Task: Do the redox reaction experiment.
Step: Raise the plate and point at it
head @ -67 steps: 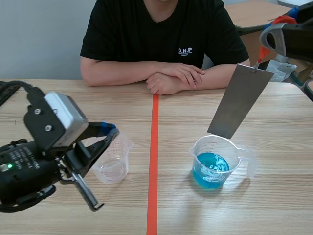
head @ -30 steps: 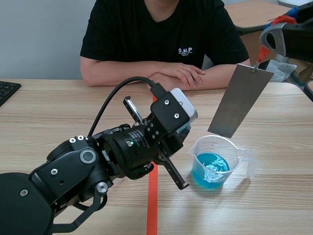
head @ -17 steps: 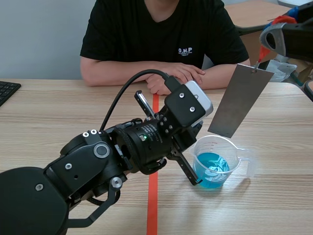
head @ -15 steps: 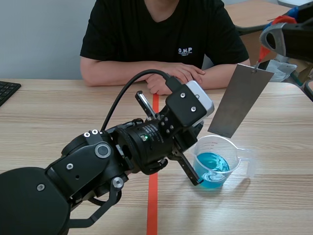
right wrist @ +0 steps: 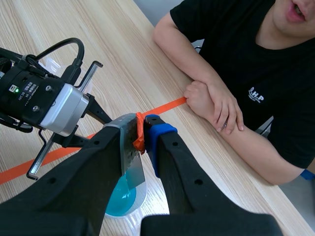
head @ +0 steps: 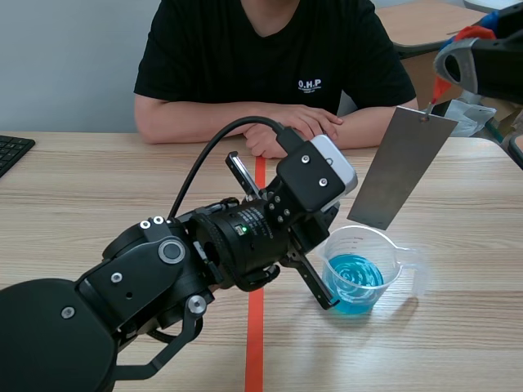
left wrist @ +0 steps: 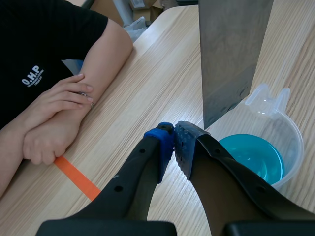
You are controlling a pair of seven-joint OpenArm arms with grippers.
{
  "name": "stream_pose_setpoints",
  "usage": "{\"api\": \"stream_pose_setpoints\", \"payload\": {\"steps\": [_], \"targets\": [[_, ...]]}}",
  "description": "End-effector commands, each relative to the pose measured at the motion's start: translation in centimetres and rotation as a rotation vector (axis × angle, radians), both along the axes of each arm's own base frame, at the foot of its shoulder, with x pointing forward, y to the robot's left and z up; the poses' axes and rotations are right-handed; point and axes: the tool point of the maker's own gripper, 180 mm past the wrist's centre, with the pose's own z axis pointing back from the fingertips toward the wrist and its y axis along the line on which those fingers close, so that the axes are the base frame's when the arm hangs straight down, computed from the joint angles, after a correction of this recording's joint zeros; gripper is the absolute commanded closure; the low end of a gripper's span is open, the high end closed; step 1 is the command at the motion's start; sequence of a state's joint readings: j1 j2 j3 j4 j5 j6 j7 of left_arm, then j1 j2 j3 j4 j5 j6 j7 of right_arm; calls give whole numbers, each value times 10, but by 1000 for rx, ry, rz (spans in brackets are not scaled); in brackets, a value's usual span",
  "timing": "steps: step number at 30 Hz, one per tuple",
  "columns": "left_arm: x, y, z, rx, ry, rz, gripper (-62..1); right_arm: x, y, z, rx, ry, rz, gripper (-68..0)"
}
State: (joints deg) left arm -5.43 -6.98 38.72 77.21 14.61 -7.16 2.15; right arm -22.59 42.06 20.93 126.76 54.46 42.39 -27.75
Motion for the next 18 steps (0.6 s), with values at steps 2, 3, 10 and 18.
{"api": "stream_pose_setpoints", "payload": {"steps": [2,3,10,18], "targets": [[3,-2,8,-18,-20,1,-49,-2,3,7,2,-24,19,-17],[3,-2,8,-18,-20,1,-49,-2,3,7,2,-24,19,-17],[3,-2,8,-18,-20,2,-49,-2,3,7,2,-24,19,-17],[2,0,6,-18,-19,-1,-49,-2,3,7,2,-24,19,-17]]}}
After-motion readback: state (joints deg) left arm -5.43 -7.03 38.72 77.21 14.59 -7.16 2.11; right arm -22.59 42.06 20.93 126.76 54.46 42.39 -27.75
